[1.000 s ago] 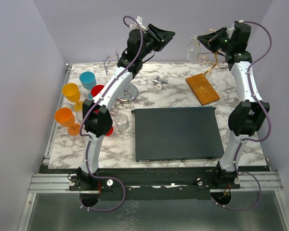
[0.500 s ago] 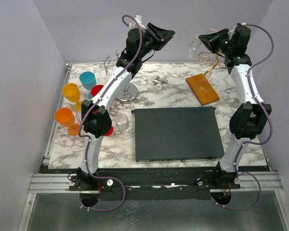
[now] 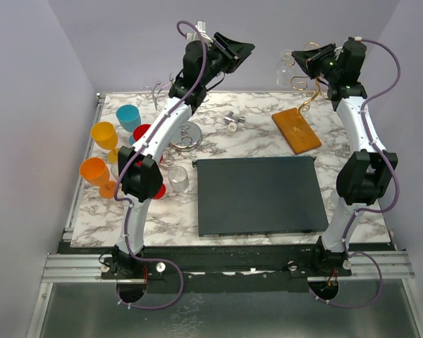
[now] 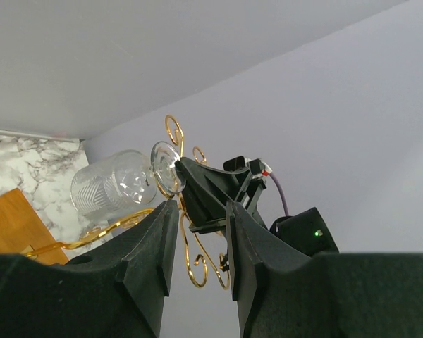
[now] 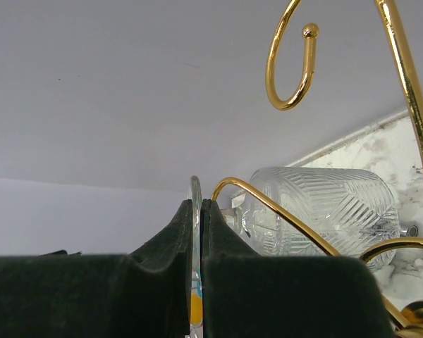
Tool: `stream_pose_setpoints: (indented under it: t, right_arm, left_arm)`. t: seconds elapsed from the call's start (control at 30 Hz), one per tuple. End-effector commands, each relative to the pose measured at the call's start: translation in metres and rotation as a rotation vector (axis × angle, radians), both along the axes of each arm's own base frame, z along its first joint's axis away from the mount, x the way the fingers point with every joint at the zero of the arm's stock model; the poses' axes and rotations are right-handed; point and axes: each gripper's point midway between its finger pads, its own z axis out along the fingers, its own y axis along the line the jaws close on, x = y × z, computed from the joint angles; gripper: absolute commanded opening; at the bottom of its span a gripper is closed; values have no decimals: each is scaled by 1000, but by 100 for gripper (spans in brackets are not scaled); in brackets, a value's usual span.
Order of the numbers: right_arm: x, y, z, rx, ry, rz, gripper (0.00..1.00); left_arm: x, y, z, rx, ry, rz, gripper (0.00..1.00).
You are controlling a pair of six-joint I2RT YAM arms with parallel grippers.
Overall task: Take the wine glass off the wine glass rack
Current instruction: Pick up the wine glass from the wine rack.
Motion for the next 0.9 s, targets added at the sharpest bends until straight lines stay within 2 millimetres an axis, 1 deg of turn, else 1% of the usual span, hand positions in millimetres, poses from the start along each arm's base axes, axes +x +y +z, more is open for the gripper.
stream_pose_setpoints:
  t: [0.0, 0.33, 0.53, 0.87]
  right_arm:
    - [-12, -13, 63, 25, -160, -68, 1]
    - [-9, -23, 65, 45, -151, -129, 1]
    - [-13, -28, 65, 68, -147, -167, 1]
    - [-19, -27, 72, 41, -148, -162, 1]
  left_arm:
    - [-22, 10, 38, -15, -79, -20, 40]
    - [-25, 11, 40, -11, -82, -17, 40]
    - [-26, 12, 40, -11, -78, -18, 40]
    - [-27, 13, 40, -15, -72, -17, 40]
